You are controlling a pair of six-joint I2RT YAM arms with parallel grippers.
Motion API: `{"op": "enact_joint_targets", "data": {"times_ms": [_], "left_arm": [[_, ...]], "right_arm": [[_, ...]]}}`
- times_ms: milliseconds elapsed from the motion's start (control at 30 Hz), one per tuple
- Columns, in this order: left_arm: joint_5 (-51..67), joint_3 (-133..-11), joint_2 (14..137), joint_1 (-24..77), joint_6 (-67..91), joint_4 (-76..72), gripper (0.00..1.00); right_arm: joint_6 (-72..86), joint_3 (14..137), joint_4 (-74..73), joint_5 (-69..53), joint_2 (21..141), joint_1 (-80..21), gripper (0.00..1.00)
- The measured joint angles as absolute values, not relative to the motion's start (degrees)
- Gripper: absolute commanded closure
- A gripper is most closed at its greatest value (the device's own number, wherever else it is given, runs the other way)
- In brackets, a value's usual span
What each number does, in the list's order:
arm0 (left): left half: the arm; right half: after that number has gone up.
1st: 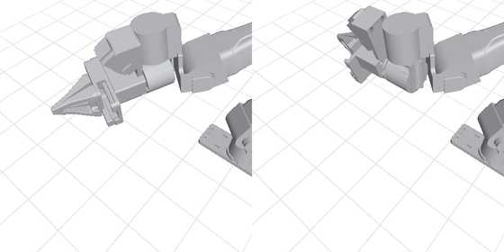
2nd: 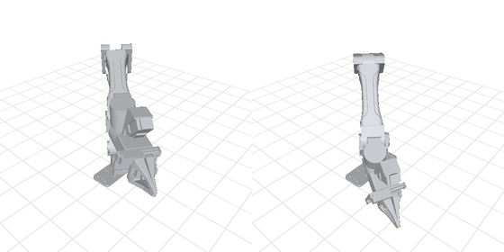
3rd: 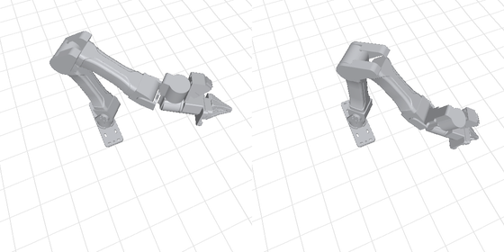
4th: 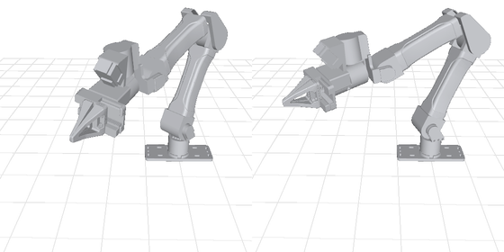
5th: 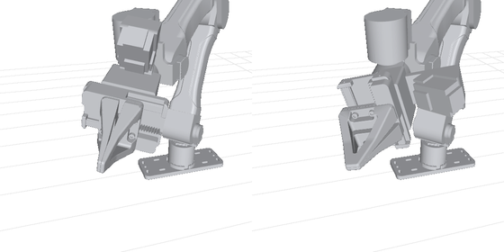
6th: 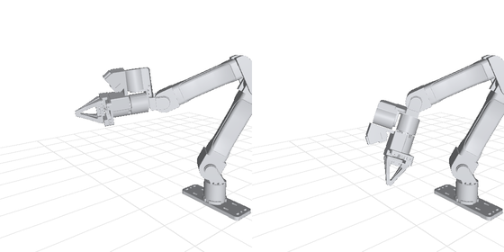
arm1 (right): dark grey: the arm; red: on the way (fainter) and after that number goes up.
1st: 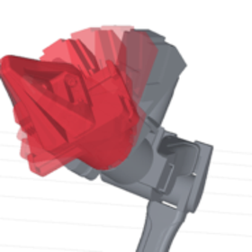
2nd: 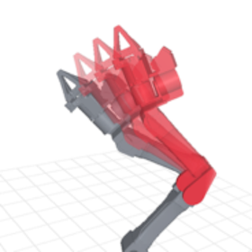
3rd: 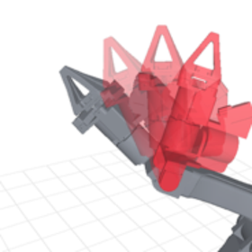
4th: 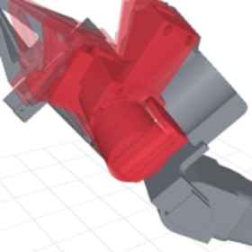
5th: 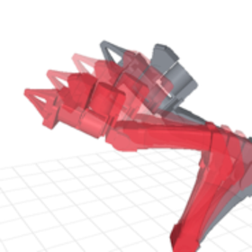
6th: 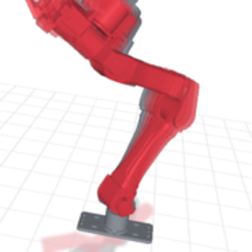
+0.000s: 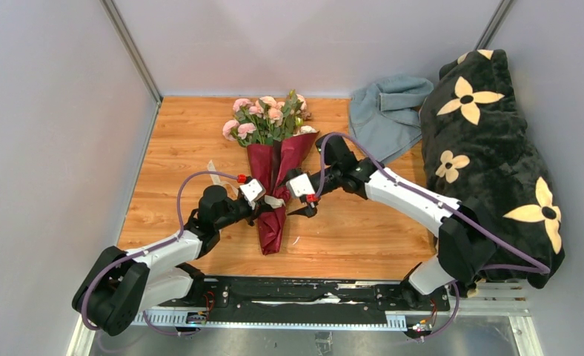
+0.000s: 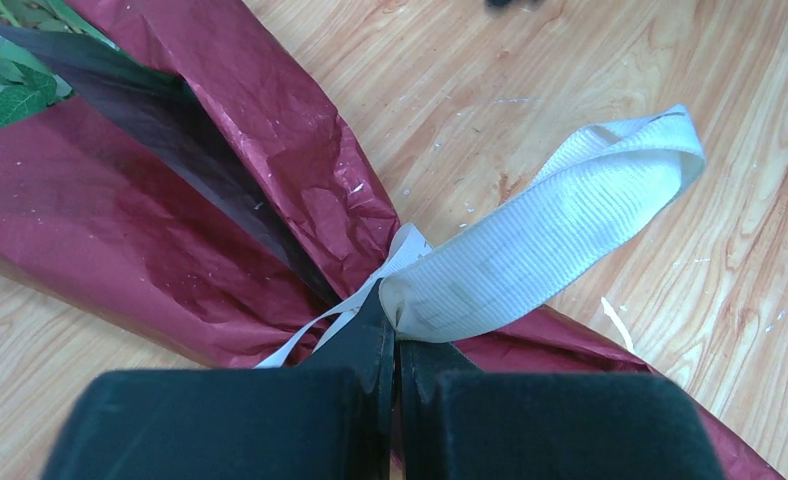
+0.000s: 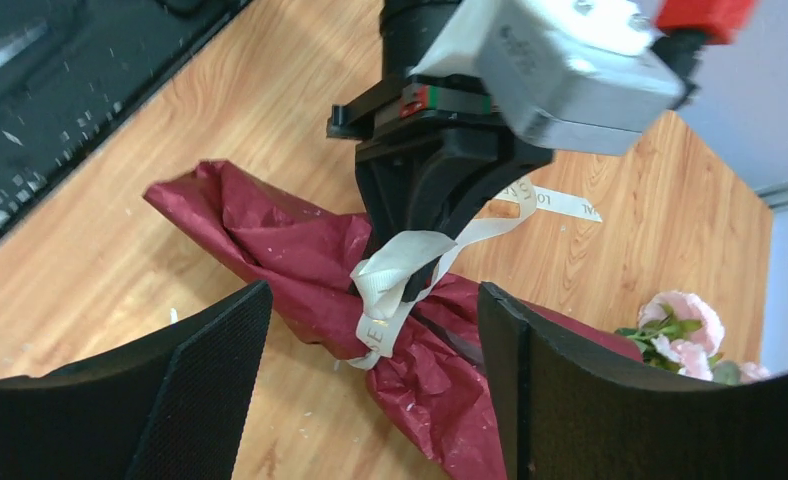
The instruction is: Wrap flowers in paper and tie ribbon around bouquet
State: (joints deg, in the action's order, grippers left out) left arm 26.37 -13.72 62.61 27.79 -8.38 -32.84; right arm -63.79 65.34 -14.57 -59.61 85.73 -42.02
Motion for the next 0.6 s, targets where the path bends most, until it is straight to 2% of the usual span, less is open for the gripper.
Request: {"op": "enact_joint_targets", "data": {"times_ms": [167,400,533,600], "left_arm": [[26.4,-13.7,62.6,27.8,-8.4,-32.9,1.00],[26.4,-13.7,62.6,27.8,-8.3,-32.9,1.00],[26.4,-13.7,62.6,27.8,-8.4,-32.9,1.00],[26.4,-13.7,62.6,27.8,-8.3,-32.9,1.00]], "right_arm": [[-74.9,65.3,-15.8,-56.3,87.9,-44.1,0.24],[-79.3,64.9,-12.3,-53.3,89.3,-45.3,0.33],[-80.2,64.9,-11.5,-51.5,90.3,-45.7,0.50],[-80.7,64.9,-11.3,-51.2,90.4,-45.7,0.54]]}}
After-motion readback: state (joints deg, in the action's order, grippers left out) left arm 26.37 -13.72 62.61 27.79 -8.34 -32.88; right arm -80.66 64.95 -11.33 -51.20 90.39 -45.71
